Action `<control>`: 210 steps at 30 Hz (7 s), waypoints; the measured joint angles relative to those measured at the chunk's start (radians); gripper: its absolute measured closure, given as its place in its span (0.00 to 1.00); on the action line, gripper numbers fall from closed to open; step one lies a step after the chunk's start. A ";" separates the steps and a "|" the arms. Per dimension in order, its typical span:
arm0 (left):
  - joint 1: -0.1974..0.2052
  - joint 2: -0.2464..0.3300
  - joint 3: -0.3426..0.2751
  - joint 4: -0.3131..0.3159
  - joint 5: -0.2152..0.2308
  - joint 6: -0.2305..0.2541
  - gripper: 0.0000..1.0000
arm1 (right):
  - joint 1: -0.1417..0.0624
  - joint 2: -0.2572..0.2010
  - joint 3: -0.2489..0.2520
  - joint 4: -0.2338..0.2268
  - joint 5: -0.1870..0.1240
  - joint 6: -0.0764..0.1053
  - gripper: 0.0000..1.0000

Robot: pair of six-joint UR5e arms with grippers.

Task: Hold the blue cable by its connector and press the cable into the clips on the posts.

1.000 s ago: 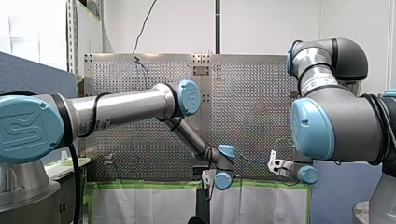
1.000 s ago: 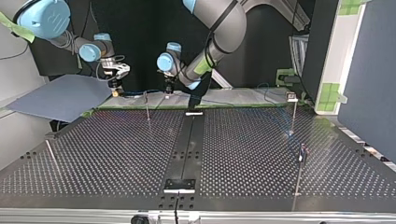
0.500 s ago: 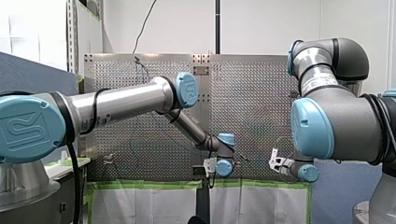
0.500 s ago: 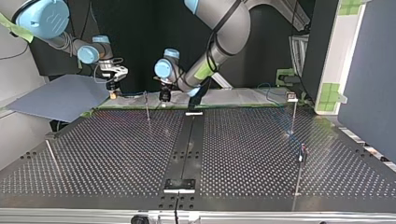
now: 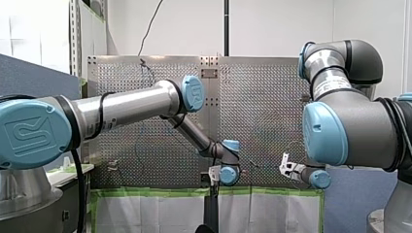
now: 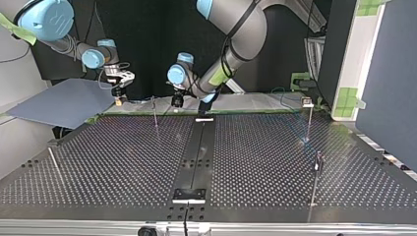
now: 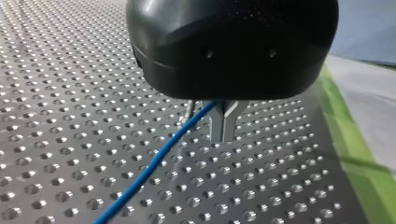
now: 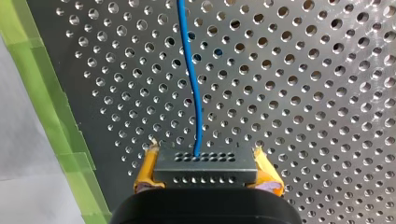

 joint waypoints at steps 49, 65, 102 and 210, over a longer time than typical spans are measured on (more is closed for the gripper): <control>0.066 0.000 0.027 -0.008 0.025 -0.037 1.00 | -0.005 0.042 -0.178 0.073 0.141 0.077 1.00; 0.066 0.001 0.031 -0.007 0.074 -0.051 0.78 | 0.001 0.043 -0.194 0.076 0.231 0.102 1.00; 0.056 0.132 -0.127 -0.052 0.279 -0.002 0.00 | 0.016 0.079 -0.193 0.093 0.209 0.107 1.00; -0.126 0.149 -0.258 0.068 0.104 0.126 0.00 | 0.061 0.106 -0.212 0.110 0.209 0.109 1.00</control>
